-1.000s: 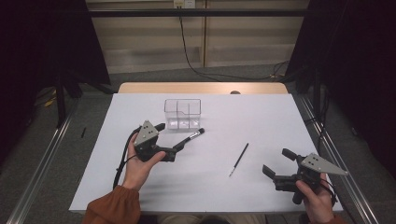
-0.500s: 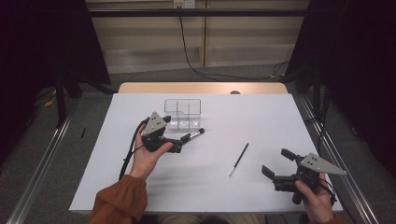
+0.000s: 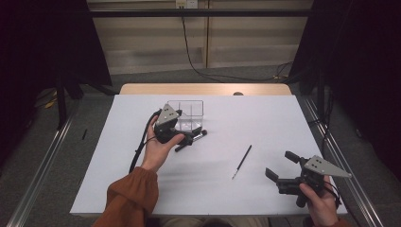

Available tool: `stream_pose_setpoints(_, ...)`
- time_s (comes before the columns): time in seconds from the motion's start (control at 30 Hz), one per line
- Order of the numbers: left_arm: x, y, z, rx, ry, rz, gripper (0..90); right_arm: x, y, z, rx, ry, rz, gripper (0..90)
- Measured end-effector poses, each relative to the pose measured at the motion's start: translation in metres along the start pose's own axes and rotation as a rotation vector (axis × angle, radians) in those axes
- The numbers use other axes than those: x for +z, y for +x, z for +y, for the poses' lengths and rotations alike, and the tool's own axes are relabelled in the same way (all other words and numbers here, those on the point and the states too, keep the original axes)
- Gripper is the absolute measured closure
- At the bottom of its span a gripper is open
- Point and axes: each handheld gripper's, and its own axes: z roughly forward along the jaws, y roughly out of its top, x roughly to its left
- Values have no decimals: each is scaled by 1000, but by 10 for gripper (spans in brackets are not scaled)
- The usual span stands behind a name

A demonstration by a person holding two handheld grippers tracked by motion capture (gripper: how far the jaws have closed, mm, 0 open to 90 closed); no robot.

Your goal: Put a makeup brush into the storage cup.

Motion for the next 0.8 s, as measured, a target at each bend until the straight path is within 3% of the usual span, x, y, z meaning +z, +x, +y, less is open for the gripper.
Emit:
stream_pose_setpoints(0.27,9,0,6,21,90,-23,43,0,0,0,-1,-2,-4,0)
stream_pose_setpoints(0.43,15,4,6,28,174,-29,47,-1,0,0,-2,-1,-3,0)
stream_pose_setpoints(0.57,17,6,4,9,228,-38,48,-1,0,0,-2,-2,-3,0)
stream_pose_setpoints(0.7,21,6,3,29,314,-35,54,0,0,-1,-4,1,-2,0)
stream_pose_setpoints(0.8,24,8,3,31,348,-42,65,0,0,0,-5,2,0,0)
